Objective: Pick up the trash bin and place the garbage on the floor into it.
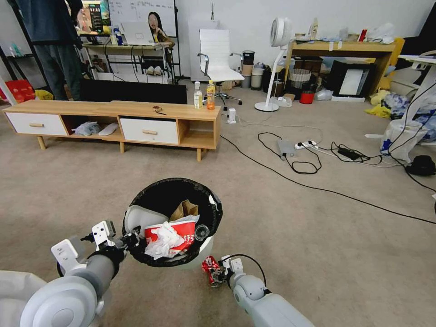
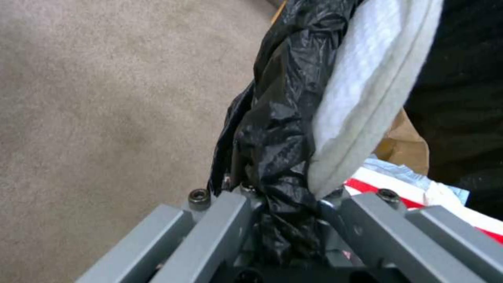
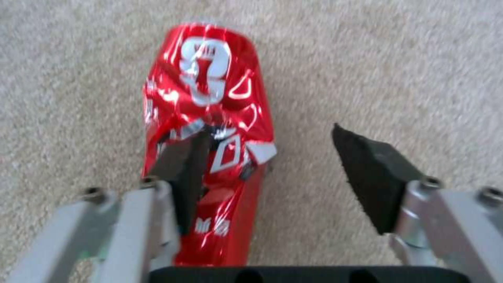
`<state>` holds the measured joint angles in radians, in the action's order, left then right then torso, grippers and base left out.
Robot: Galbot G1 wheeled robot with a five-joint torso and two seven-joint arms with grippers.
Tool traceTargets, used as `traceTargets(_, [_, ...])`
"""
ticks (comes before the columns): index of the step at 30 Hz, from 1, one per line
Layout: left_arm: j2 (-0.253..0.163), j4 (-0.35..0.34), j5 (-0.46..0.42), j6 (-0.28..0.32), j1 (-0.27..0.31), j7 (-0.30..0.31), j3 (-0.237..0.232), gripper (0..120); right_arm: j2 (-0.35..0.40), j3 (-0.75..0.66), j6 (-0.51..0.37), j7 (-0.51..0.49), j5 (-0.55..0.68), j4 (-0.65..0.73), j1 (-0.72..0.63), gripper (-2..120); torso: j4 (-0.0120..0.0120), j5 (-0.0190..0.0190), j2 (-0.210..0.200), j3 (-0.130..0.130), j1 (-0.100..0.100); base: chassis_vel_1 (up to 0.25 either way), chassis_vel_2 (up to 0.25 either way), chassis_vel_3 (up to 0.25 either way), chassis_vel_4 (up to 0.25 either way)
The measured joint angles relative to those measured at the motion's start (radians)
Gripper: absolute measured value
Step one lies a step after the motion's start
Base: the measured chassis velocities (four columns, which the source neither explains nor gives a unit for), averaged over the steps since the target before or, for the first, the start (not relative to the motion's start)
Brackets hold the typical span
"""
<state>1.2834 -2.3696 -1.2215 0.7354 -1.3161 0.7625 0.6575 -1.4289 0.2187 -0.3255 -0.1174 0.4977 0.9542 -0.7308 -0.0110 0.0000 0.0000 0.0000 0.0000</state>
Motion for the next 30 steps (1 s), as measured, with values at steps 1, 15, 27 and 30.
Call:
traceTargets(1, [0.0,0.0,0.0,0.0,0.0,0.0,-0.001,4,0.003,0.0,-0.001,0.002,0.001,0.006,0.001,53,0.0,0.0,0.0,0.0,0.0,0.0,0.0,0.0,0.0])
traceTargets(15, [0.001,0.003,0.001,0.0,0.0,-0.002,0.001,4,0.01,0.016,-0.017,0.006,0.013,0.062,0.005,19,0.0,0.0,0.0,0.0,0.0,0.0,0.0,0.0,0.0])
traceTargets(27, [0.002,0.005,0.003,0.0,0.001,-0.002,0.0,4,0.011,0.018,-0.027,0.005,0.011,0.062,0.002,62,0.0,0.0,0.0,0.0,0.0,0.0,0.0,0.0,0.0])
traceTargets(30, [0.002,0.005,0.003,0.0,0.003,-0.003,0.0,4,0.009,0.02,-0.027,0.006,0.011,0.057,0.005,74,0.0,0.0,0.0,0.0,0.0,0.0,0.0,0.0,0.0])
